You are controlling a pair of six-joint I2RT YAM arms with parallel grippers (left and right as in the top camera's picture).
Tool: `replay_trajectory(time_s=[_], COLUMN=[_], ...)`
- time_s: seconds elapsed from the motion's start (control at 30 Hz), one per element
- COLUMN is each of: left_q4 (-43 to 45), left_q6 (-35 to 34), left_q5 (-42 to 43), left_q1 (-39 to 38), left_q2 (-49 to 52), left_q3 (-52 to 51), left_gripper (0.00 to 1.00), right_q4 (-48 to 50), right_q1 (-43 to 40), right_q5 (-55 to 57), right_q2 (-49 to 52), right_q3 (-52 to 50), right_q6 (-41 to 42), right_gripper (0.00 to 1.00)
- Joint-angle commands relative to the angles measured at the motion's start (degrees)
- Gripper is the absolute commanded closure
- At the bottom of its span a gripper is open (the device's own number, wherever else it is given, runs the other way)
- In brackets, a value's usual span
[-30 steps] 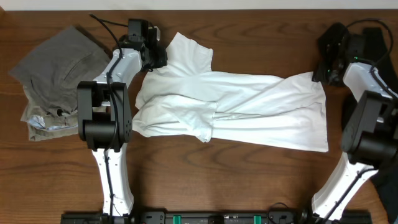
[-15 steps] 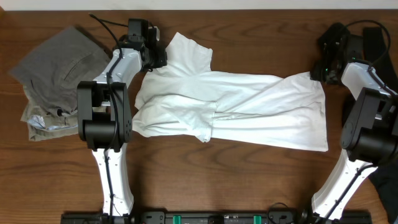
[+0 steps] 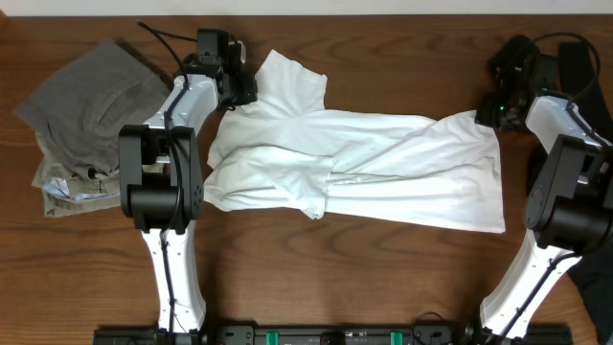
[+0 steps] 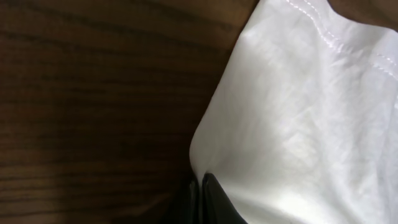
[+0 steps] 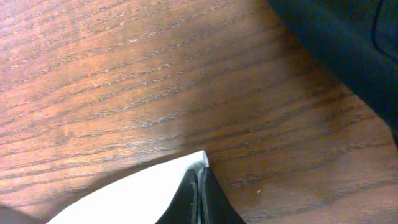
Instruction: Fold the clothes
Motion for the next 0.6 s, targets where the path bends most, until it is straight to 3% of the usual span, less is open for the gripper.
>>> replay_trajectory(time_s=[0.0,0.57], left_q4=[-0.74,-7.48], left_q6=[-0.28,-0.22], left_q5=[-0.68,-0.72], left_q1=[0.42,0.72], left_q2=[-2.69,-11.91], left_q3=[0.26,0.26], left_gripper=[0.94,0.94], right_q4=[-0.74,-7.32], right_q1=[-0.13,-0.13], right_q5=[-0.98,3.78], right_q2=[2.34,-10.86], right_q3=[-0.55,-0.46], right_q6=[0.24,0.44], right_gripper=[0.99,0.99])
